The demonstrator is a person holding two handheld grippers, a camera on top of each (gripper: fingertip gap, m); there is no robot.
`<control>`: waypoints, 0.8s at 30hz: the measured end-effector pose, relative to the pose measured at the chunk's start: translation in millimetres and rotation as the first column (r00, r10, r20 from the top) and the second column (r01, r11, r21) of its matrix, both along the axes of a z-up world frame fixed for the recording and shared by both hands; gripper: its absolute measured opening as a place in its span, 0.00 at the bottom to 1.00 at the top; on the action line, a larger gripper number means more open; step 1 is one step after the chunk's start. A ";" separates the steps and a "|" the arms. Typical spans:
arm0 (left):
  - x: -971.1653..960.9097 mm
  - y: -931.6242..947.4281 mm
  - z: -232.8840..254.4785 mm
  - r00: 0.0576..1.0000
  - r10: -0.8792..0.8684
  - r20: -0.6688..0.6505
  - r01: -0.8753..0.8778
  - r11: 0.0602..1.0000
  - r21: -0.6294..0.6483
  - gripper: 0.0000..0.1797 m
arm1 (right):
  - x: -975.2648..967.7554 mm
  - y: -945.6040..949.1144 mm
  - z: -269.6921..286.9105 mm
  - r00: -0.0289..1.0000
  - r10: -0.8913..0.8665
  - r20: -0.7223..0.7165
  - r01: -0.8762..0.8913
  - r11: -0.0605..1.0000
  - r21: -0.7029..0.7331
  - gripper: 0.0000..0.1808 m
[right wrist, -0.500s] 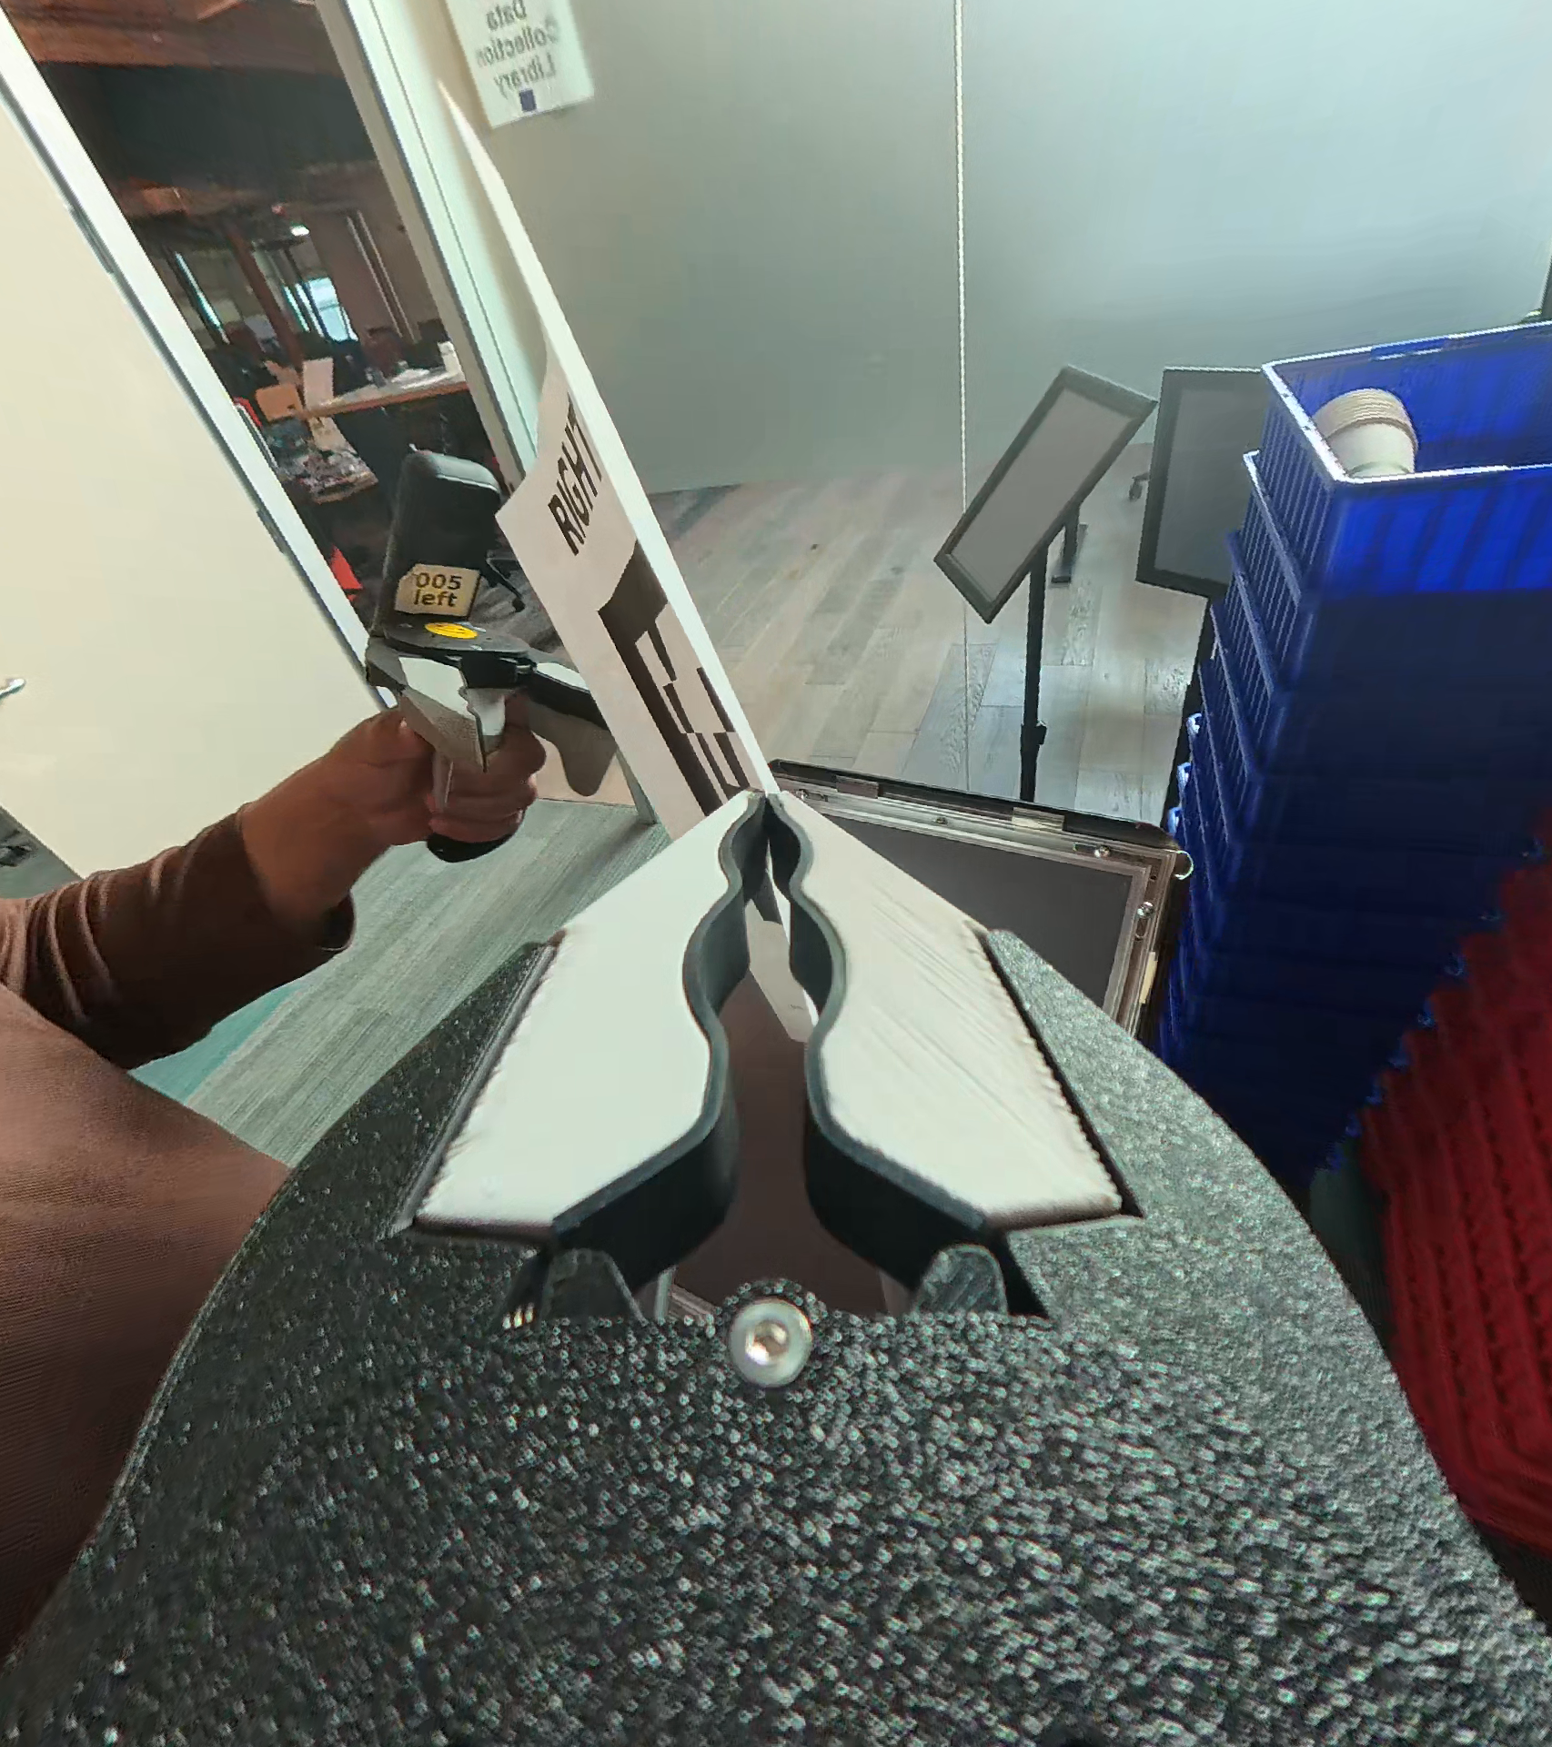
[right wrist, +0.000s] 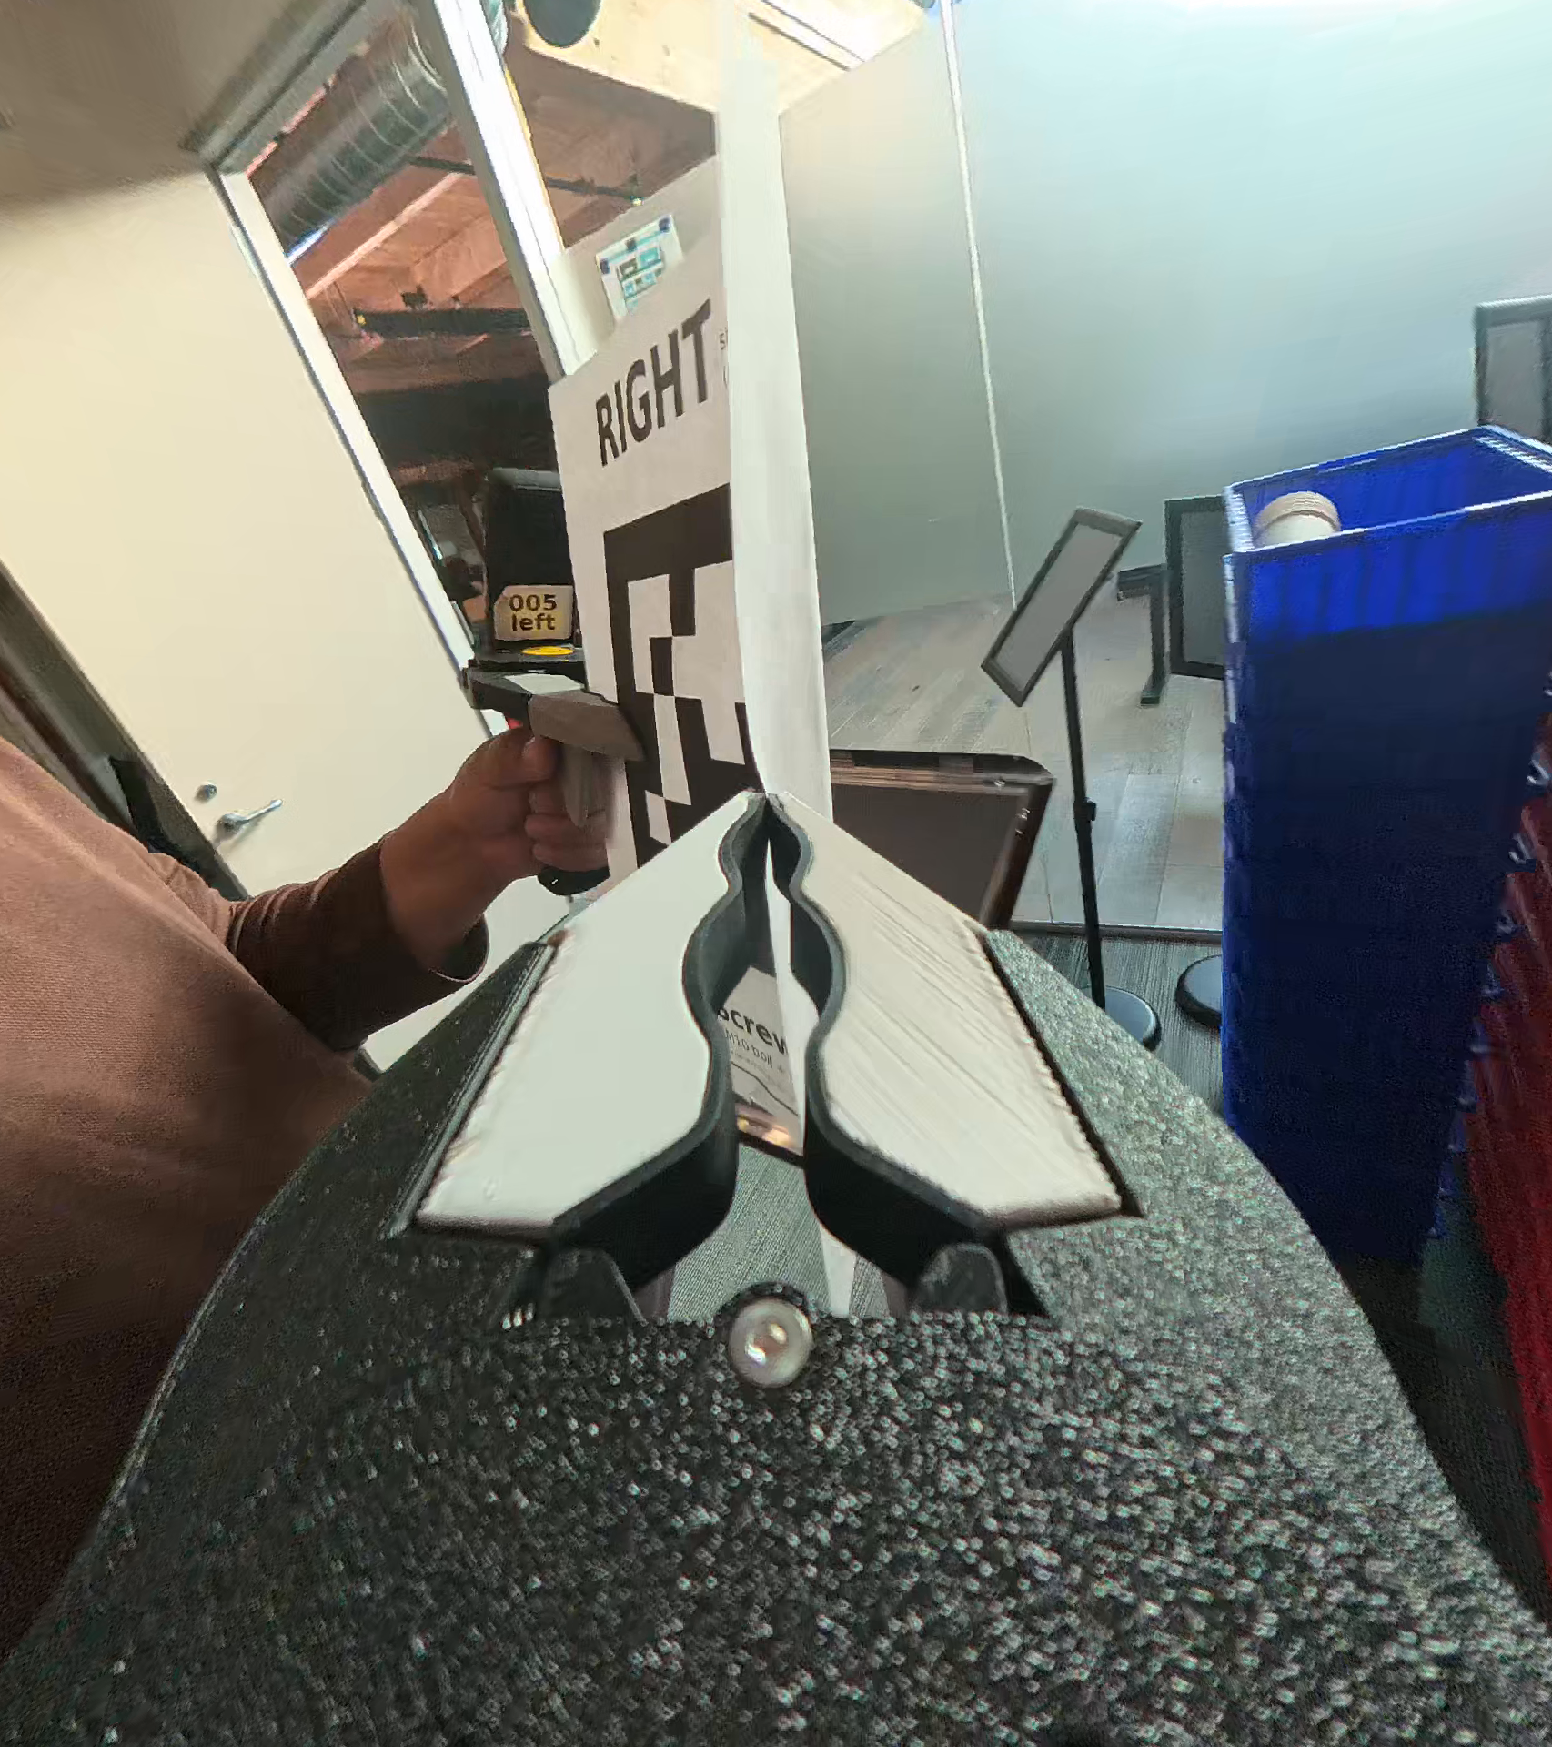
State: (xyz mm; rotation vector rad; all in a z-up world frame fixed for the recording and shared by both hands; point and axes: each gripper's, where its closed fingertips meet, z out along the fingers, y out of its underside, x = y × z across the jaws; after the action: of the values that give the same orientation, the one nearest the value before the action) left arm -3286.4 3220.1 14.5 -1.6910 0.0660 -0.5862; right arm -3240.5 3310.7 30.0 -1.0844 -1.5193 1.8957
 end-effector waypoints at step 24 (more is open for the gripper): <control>201.3 392.7 -88.7 0.590 -0.731 0.343 0.801 0.585 -0.129 0.33 | 245.6 309.9 -39.6 0.770 -0.621 0.149 0.634 0.770 -0.069 0.00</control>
State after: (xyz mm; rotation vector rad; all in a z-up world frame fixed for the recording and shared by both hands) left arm -3085.1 3612.7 -74.2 -1.7917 0.6004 -1.5457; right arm -2994.9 3620.6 -9.6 -1.5474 -0.9178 1.4645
